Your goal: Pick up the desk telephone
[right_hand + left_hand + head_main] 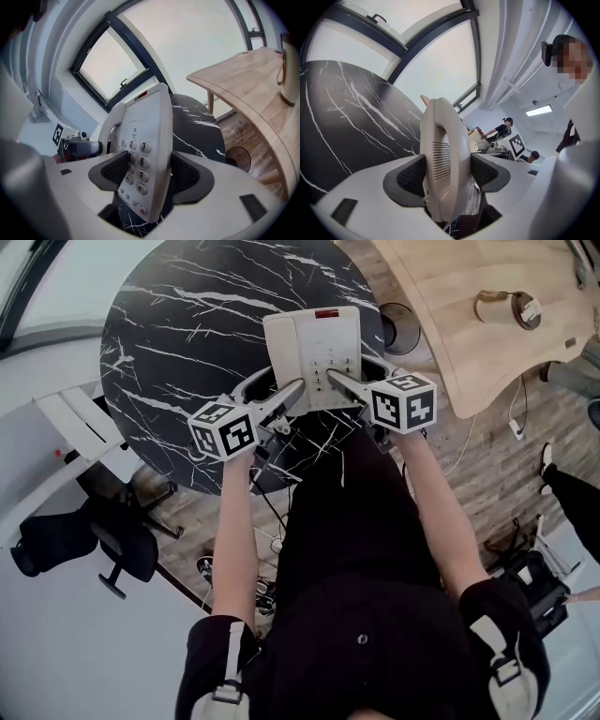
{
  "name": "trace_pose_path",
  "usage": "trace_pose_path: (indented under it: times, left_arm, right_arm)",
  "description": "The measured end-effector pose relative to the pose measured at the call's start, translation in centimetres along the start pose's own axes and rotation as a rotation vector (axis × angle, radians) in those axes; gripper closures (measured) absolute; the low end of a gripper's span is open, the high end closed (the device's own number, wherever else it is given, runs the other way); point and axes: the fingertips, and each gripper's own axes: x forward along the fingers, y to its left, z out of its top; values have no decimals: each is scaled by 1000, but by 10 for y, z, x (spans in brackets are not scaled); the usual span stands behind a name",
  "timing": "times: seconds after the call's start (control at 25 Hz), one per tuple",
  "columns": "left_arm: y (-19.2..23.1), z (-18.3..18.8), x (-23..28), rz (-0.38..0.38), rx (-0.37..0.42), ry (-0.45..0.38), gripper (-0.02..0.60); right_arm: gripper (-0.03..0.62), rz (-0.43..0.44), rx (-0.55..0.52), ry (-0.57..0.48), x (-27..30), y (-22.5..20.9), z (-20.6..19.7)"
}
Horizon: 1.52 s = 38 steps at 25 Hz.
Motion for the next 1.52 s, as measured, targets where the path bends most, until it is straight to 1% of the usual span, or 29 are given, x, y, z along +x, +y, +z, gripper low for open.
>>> trace_pose_path:
  times: [0.24, 0.56, 0.8, 1.0, 1.32, 1.52]
  left_arm:
    - [-27, 14, -17, -14, 49, -57, 262]
    - [-59, 36, -36, -30, 139, -116, 262]
    - [-85, 66, -46, -38, 206, -170, 264]
    - [-107, 95, -53, -31, 279, -214, 264]
    - [-149, 134, -61, -32, 360, -286, 264]
    - [-172, 156, -68, -36, 417, -324, 264]
  right_arm:
    - [287, -7, -31, -72, -26, 20, 12]
    - [287, -9, -114, -153, -55, 44, 37]
    - [287, -4, -182, -219, -78, 60, 69]
    - [287, 17, -227, -280, -96, 72, 99]
    - [288, 31, -324, -360, -135, 89, 145]
    - [289, 39, -348, -411, -155, 100, 166]
